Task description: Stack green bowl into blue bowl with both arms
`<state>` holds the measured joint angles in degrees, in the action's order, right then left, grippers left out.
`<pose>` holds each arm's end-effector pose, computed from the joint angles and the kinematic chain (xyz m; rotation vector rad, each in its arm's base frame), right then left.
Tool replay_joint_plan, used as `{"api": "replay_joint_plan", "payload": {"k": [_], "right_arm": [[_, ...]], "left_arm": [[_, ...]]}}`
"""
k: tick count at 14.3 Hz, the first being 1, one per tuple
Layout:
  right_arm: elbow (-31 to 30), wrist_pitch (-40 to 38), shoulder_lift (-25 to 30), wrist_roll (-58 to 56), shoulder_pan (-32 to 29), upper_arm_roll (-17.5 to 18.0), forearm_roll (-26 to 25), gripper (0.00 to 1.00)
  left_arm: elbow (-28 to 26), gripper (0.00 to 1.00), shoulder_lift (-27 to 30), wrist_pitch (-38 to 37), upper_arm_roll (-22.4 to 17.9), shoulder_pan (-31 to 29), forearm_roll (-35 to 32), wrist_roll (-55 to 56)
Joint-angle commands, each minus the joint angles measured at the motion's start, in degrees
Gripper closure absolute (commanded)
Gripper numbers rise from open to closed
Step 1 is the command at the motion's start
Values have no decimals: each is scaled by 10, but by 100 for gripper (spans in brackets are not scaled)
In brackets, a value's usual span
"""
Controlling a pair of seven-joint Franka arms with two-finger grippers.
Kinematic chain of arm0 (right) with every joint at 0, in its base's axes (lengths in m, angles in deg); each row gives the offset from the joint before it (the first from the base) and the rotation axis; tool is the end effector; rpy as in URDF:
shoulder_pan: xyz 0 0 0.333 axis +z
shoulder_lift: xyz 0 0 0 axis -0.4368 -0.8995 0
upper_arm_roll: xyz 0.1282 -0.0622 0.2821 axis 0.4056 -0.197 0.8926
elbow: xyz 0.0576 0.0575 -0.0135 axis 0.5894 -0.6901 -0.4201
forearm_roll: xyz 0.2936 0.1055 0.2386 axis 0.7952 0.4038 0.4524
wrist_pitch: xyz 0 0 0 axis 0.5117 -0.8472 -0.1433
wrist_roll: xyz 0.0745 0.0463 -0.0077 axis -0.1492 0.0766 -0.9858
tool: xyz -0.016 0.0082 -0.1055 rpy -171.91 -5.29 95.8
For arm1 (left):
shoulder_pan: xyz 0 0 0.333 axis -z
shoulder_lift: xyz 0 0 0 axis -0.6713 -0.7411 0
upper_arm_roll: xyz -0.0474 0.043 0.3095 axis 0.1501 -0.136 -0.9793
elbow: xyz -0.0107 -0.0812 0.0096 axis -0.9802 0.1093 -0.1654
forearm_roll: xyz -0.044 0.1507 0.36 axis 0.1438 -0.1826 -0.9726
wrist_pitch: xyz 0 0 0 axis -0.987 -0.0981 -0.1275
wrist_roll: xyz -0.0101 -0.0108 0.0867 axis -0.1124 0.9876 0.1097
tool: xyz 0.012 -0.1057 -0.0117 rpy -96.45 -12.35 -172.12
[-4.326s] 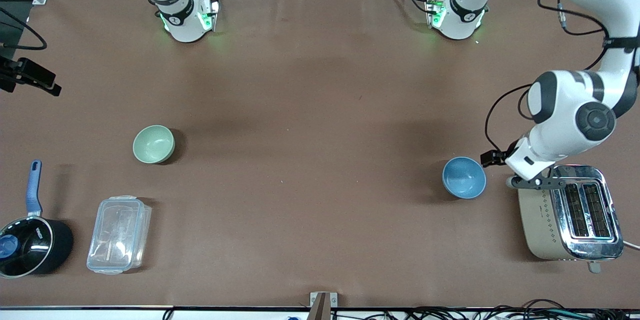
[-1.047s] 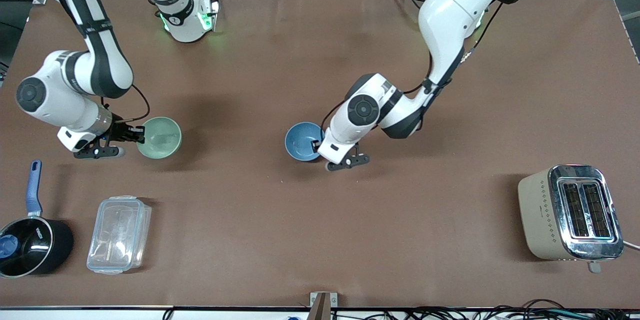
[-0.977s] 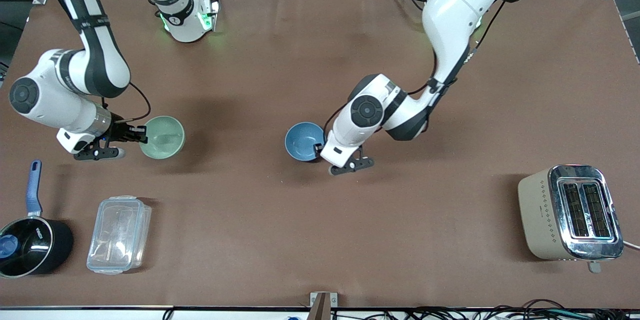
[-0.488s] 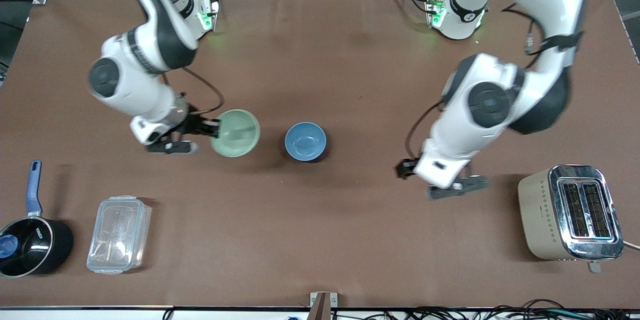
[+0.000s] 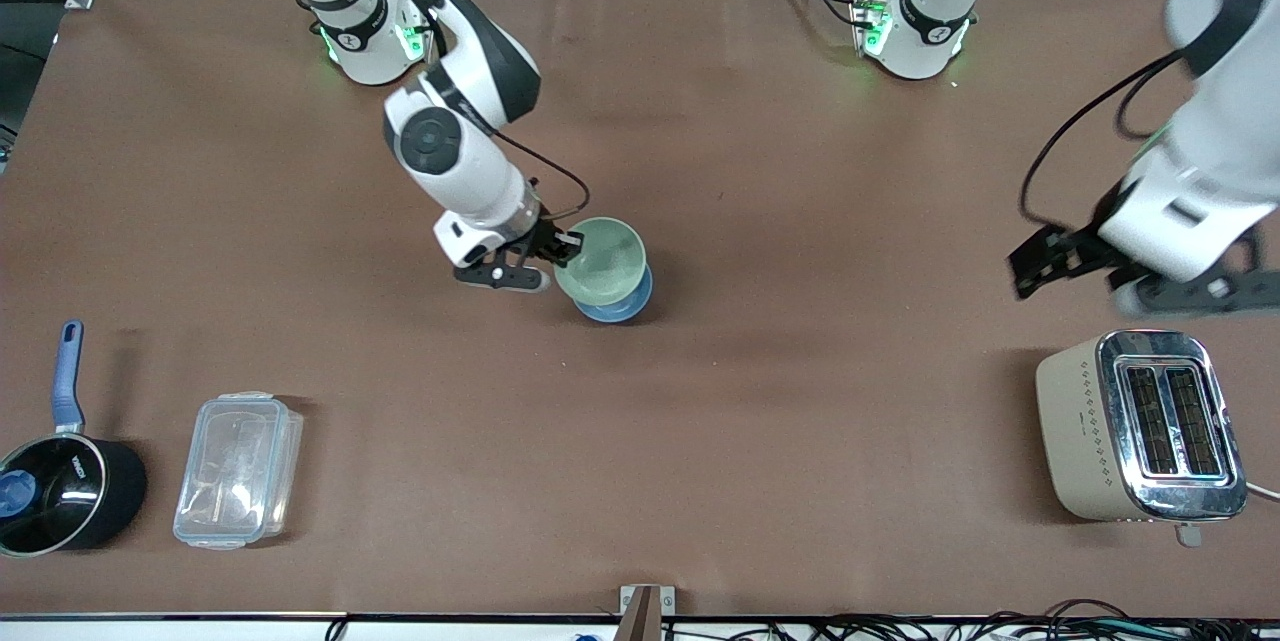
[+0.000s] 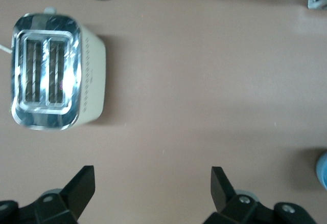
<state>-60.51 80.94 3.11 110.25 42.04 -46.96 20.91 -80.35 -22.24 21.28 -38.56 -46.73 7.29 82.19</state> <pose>0.5087 0.3787 0.3002 -2.9245 0.2898 0.0480 0.6083 -0.0983 0.6289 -3.1254 -0.0190 -0.1669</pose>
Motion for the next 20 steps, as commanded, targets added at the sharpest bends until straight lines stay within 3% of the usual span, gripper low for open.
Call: {"api": "replay_joint_plan", "payload": {"k": [1, 3, 5, 7, 20], "right_arm": [[17, 16, -27, 24, 4, 1, -24, 100], [14, 18, -32, 24, 14, 0, -25, 100], [-3, 24, -32, 25, 13, 0, -41, 100], [-18, 40, -32, 25, 8, 0, -57, 100], [-24, 71, -44, 25, 8, -1, -66, 98]], "left_arm": [[-26, 0, 55, -40, 2, -36, 34, -31], [-80, 0, 107, -49, -17, -27, 34, -71], [-129, 0, 148, -53, -87, 31, 37, -78], [-132, 0, 156, -76, -122, 54, 45, -78], [-129, 0, 145, -82, -117, 54, 69, -76]]}}
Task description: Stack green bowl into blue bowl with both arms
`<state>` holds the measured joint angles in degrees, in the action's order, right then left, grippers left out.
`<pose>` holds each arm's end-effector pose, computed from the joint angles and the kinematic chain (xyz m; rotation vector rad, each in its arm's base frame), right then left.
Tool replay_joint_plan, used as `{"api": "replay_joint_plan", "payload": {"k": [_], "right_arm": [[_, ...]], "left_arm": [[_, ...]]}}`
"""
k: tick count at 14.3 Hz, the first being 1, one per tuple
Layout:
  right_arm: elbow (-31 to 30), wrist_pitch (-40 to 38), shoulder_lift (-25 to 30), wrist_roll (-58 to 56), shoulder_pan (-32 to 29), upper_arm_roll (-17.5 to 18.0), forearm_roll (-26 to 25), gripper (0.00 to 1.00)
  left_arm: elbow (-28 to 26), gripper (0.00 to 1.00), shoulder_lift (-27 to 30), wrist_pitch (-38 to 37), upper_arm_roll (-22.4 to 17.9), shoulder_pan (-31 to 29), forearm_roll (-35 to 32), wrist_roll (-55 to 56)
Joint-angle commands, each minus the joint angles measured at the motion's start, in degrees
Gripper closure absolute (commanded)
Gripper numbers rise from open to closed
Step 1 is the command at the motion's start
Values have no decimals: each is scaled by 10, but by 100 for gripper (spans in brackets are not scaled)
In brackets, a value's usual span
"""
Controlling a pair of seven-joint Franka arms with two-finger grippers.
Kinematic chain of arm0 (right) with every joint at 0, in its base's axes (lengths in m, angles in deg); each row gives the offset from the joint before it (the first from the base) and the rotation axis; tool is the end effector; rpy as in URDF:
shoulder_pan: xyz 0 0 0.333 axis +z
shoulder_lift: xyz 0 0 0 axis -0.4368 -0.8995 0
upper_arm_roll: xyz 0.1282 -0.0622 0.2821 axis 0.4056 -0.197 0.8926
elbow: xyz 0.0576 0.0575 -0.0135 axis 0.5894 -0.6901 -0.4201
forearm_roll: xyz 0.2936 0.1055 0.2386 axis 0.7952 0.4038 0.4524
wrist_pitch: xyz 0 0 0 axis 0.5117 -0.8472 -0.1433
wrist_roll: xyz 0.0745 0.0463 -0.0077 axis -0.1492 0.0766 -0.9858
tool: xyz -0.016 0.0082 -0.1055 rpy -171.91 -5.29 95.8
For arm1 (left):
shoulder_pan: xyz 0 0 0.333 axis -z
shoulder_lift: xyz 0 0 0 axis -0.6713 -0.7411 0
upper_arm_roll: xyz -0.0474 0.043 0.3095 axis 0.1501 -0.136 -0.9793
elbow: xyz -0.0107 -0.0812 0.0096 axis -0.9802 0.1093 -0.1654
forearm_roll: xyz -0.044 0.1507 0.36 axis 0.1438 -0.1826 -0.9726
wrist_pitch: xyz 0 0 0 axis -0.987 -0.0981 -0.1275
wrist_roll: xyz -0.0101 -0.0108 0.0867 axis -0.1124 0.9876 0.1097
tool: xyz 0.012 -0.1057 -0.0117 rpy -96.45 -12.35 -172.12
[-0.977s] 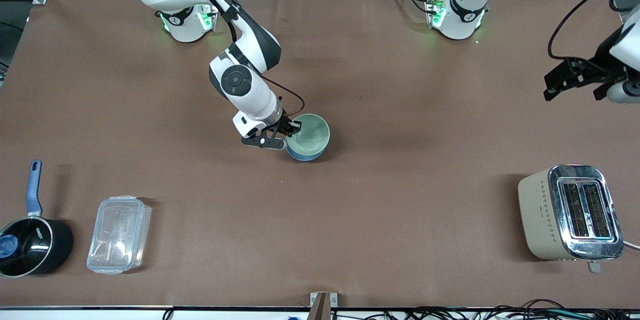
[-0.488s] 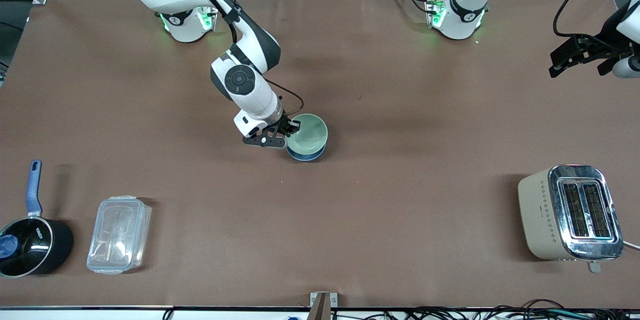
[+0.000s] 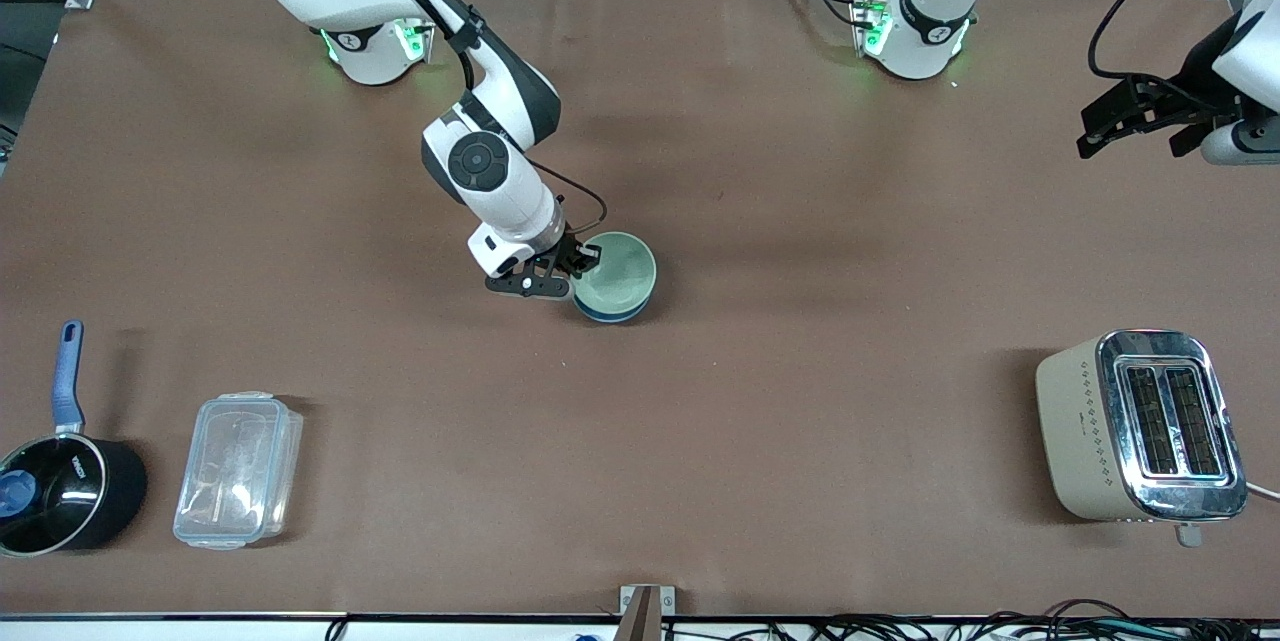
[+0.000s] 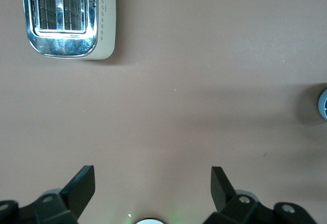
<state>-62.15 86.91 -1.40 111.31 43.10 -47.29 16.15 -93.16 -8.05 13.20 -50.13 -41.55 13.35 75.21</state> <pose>0.4999 0.3852 0.2512 -2.9507 0.2270 0.0162 0.5242 -0.0521 0.6483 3.1269 -0.0086 -0.0367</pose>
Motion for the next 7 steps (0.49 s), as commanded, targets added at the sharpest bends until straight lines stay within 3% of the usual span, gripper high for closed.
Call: {"api": "replay_joint_plan", "payload": {"k": [1, 4, 7], "right_arm": [[-8, 12, 0, 14, -1, 2, -20, 97], [-10, 12, 0, 14, -2, 2, -20, 89], [-7, 10, 0, 19, -5, 2, -19, 36]], "left_arm": [[-2, 0, 6, -3, -1, 3, 9, -7], [-1, 0, 5, -3, 21, 3, 8, 4], [-1, 0, 4, -3, 28, 3, 8, 5]]}}
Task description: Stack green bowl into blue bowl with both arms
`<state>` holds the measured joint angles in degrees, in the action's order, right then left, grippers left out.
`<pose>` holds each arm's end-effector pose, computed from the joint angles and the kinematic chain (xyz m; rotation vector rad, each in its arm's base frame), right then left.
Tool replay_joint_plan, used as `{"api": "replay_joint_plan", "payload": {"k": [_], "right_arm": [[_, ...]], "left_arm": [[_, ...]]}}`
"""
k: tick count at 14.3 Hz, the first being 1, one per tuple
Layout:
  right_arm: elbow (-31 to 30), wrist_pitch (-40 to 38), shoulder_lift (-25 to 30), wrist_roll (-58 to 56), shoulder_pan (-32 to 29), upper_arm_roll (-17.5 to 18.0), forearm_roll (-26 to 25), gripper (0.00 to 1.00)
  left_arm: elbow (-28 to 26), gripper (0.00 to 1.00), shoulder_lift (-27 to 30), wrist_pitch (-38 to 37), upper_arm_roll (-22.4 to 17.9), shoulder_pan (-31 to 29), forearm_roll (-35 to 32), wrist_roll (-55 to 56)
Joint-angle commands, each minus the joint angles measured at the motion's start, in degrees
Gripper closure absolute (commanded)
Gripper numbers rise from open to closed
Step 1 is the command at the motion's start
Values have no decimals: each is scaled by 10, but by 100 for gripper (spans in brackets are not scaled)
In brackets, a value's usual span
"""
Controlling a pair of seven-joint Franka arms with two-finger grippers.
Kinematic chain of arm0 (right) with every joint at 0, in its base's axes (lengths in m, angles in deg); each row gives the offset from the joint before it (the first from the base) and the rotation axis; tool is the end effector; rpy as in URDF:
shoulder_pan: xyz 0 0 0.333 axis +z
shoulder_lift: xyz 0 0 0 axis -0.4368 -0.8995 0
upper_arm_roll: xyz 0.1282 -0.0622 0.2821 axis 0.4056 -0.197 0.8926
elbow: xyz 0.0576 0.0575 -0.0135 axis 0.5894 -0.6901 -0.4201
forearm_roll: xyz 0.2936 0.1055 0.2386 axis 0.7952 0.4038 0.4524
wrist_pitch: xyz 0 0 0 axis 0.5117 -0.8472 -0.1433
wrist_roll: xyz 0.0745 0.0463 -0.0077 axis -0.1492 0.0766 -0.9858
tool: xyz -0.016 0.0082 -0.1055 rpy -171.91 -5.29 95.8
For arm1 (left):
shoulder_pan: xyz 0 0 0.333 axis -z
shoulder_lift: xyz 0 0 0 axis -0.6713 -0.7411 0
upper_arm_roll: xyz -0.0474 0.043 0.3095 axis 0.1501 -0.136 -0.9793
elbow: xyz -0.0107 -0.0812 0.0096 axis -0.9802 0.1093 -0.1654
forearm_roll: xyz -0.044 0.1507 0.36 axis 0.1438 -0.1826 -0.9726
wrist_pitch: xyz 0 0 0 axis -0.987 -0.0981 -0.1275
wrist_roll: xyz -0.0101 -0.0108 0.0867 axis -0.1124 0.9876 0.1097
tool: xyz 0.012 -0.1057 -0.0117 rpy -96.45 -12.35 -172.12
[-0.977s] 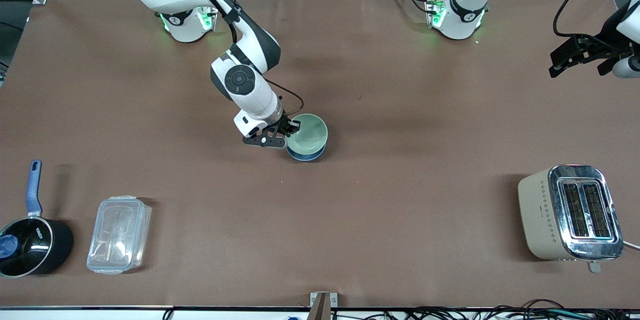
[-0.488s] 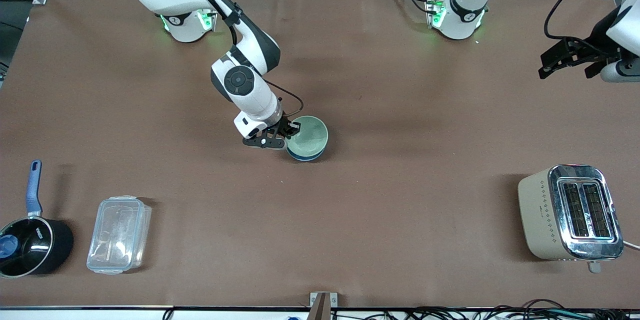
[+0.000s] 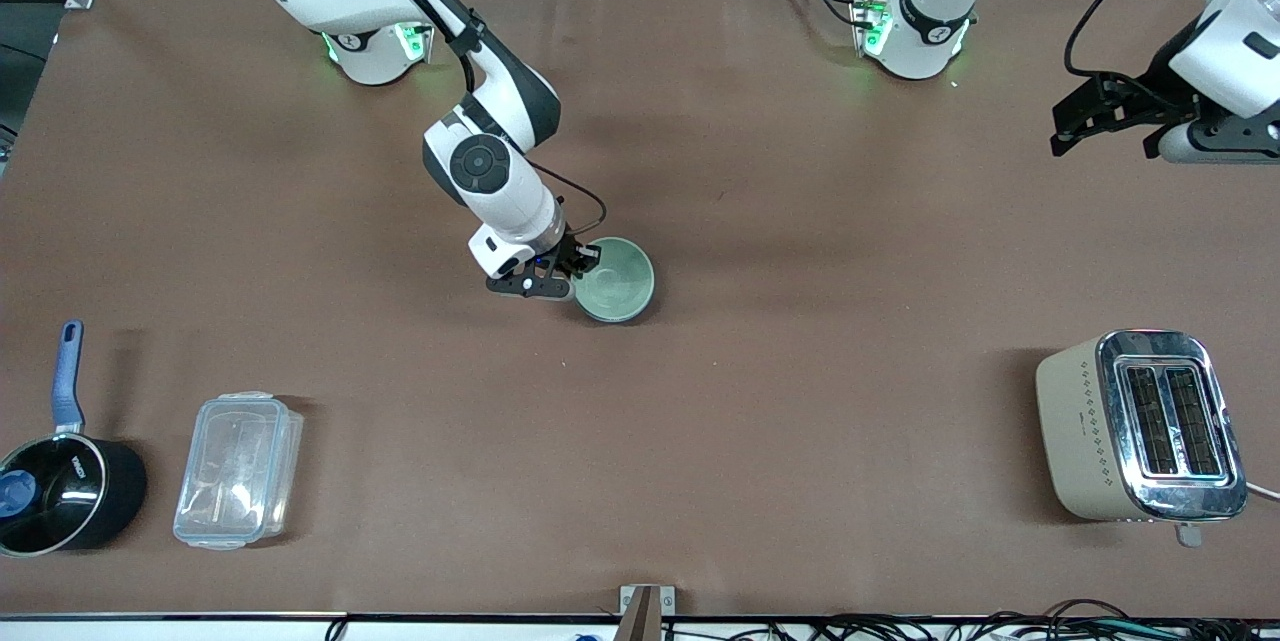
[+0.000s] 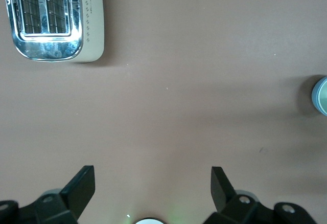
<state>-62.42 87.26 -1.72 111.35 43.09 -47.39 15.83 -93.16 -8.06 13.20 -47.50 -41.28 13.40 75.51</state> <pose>0.4992 0.3838 0.2464 -2.9549 0.2250 0.0182 0.5209 -0.0796 0.6481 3.1286 -0.0795 -0.0377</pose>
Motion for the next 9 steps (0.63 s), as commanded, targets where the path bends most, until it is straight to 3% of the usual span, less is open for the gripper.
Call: {"api": "replay_joint_plan", "payload": {"k": [1, 2, 6, 9], "right_arm": [[1, 1, 4, 30, -6, 4, -15, 15], [11, -3, 8, 43, -6, 5, -15, 0], [111, -169, 46, 55, -16, 6, -14, 0], [133, -253, 135, 24, -82, 5, -28, 0]], "left_arm": [[-1, 0, 4, -3, 4, 1, 7, 2], [-2, 0, 4, -3, 4, 1, 7, 2], [-2, 0, 3, -3, 8, 2, 7, 2], [-2, 0, 2, -3, 13, 0, 7, 2]]}}
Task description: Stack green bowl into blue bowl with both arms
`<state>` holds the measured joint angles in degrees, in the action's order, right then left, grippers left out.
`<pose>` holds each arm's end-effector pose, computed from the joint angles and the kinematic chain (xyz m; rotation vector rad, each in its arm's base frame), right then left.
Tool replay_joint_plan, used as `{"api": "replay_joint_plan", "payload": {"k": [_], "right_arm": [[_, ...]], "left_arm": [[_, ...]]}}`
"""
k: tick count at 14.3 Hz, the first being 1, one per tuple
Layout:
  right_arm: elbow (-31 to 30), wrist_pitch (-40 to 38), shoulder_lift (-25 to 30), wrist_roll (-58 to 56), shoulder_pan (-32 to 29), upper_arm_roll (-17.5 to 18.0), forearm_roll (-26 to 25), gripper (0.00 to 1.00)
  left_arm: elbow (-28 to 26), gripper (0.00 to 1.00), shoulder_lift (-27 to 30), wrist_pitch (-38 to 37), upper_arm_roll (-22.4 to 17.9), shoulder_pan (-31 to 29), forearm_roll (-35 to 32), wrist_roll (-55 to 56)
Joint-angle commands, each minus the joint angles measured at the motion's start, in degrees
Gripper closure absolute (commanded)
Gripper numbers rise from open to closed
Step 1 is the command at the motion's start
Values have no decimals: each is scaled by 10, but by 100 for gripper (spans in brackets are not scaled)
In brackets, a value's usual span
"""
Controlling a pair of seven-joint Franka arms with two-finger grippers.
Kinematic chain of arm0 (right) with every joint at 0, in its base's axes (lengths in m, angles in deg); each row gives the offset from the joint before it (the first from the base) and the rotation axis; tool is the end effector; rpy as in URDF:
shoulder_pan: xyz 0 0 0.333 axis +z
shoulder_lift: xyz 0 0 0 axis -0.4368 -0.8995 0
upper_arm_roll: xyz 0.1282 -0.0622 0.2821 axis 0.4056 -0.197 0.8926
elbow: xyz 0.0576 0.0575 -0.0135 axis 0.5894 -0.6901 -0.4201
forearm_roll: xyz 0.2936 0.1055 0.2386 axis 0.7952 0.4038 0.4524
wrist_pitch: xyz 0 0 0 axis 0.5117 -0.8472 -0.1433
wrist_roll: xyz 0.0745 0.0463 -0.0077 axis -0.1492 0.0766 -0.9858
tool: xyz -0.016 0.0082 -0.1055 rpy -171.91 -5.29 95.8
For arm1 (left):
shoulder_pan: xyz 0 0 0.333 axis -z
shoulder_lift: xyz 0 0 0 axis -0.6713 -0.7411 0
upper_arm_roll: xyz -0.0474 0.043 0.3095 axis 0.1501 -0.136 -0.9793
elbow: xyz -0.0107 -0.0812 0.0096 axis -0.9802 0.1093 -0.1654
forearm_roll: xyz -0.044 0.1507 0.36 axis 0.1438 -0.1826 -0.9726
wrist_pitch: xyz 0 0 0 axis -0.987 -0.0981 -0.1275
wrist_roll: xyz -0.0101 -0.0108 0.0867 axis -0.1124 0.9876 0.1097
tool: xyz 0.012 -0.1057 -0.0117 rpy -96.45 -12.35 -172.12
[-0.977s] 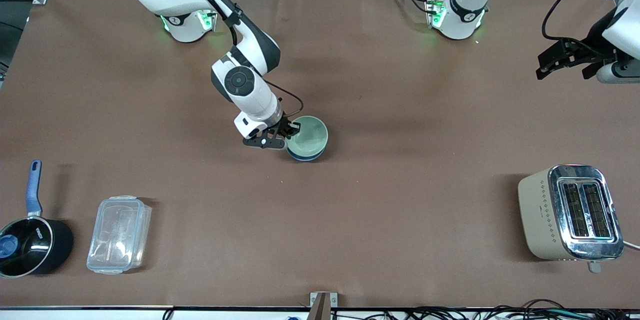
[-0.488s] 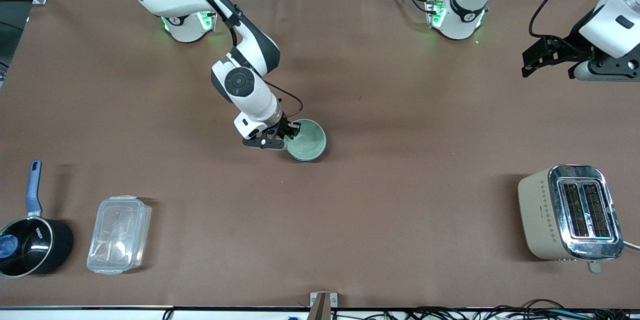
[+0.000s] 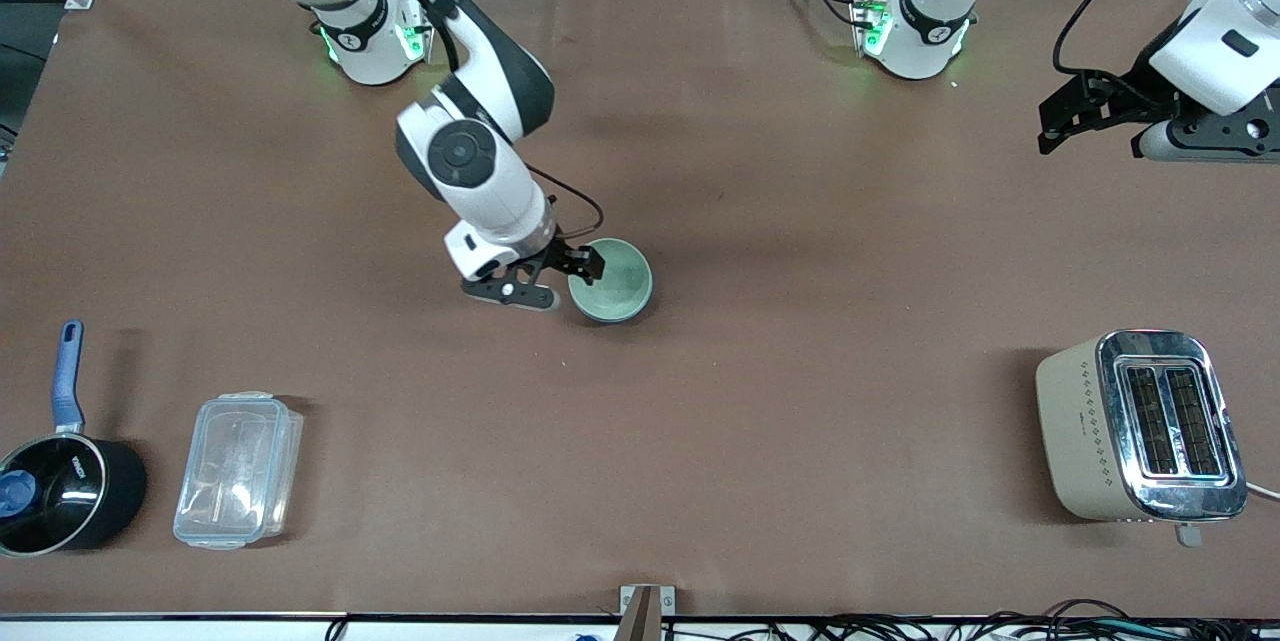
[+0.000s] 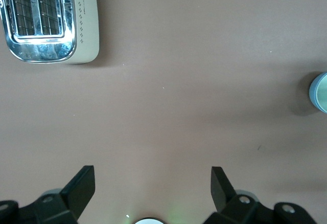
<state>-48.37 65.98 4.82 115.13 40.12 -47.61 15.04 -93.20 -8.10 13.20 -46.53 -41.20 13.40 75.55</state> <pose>0.5552 0.3609 0.3879 -2.9979 0.3925 -0.0213 0.5195 -0.0894 0.6473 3.1291 -0.1070 -0.0401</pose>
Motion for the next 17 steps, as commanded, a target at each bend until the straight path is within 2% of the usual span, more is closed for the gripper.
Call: {"api": "replay_joint_plan", "payload": {"k": [1, 2, 4, 5, 7, 9, 12, 13, 15, 17], "right_arm": [[-6, -60, 95, -48, -69, 1, -22, 0], [-5, -79, 112, -80, -80, -18, -23, 0], [-4, -99, 154, -132, -76, -85, -23, 0], [-2, -116, 170, -157, -78, -104, -23, 0], [13, -165, 202, -203, -78, -154, -23, 0], [49, -225, 211, -242, -80, -200, -17, 0], [117, -328, 210, -303, -86, -237, -1, 0], [121, -344, 210, -340, -95, -252, 25, 0], [128, -347, 210, -441, -97, -280, 36, 0], [125, -349, 209, -466, -94, -308, 38, 0]], "left_arm": [[-1, 0, 3, -2, 3, 0, 7, 2], [-1, 0, 2, 0, 3, 0, 6, 2], [-1, 0, 1, 1, 4, 0, 6, 2], [-1, 0, 0, 1, 4, 0, 6, 2], [-1, 0, 1, 1, 4, -2, 7, 2], [-1, 0, 1, 1, 3, -3, 7, 2], [1, 0, 0, 6, 4, -3, 5, 2], [3, 0, -2, 6, 4, -2, 3, -1], [19, 0, -9, 5, 3, -1, 2, -6], [20, 0, -9, 5, 3, -2, 1, -6]]}}
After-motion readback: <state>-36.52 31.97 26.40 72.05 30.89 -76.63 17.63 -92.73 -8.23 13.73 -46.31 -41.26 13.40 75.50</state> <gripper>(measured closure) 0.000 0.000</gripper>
